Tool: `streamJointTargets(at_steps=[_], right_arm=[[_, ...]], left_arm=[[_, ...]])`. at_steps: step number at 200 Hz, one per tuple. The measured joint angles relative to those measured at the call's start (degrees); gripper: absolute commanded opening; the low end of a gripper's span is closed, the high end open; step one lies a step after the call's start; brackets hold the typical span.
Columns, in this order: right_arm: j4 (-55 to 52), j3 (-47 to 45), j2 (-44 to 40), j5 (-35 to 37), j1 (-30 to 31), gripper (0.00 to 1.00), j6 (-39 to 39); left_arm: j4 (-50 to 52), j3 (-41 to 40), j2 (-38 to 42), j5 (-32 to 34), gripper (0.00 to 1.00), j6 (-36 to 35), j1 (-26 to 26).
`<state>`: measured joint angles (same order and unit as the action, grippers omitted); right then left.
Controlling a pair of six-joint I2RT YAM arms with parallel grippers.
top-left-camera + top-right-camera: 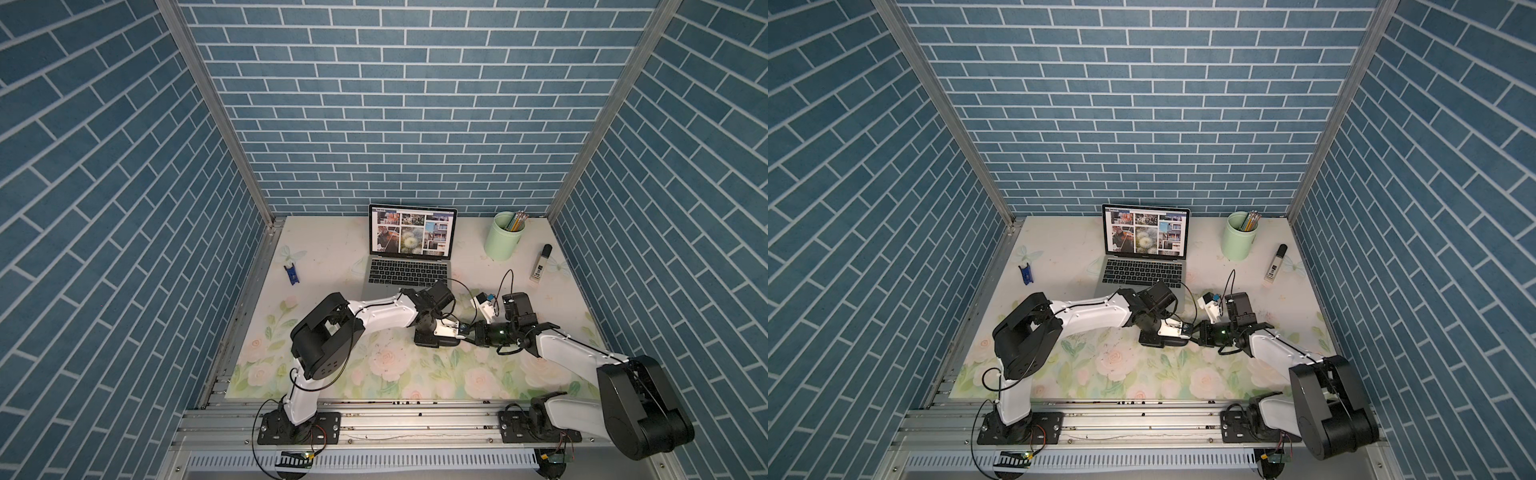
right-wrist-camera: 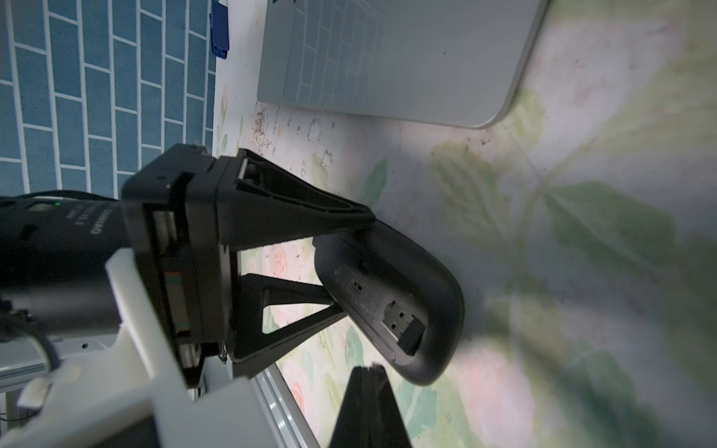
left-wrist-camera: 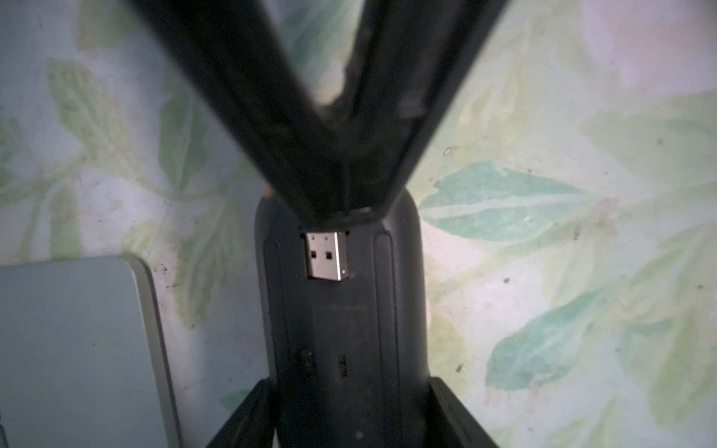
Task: Remove the wireless mouse receiver from the laptop
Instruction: Insert the USB plug into the mouse.
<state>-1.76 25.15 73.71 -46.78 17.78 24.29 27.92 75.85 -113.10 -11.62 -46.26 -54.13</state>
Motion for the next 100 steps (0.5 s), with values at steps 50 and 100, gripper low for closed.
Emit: streamJointTargets(at_steps=[50, 100], right_arm=[[2.80, 1.20, 4.31, 0.00, 0.94, 0.00, 0.98], [4.33, 2.19, 5.09, 0.00, 1.44, 0.00, 1.01]], left_arm=[[0.00, -0.02, 0.00, 0.02, 0.54, 0.26, 0.00], [0.00, -0.02, 0.00, 0.00, 0.54, 0.33, 0.00]])
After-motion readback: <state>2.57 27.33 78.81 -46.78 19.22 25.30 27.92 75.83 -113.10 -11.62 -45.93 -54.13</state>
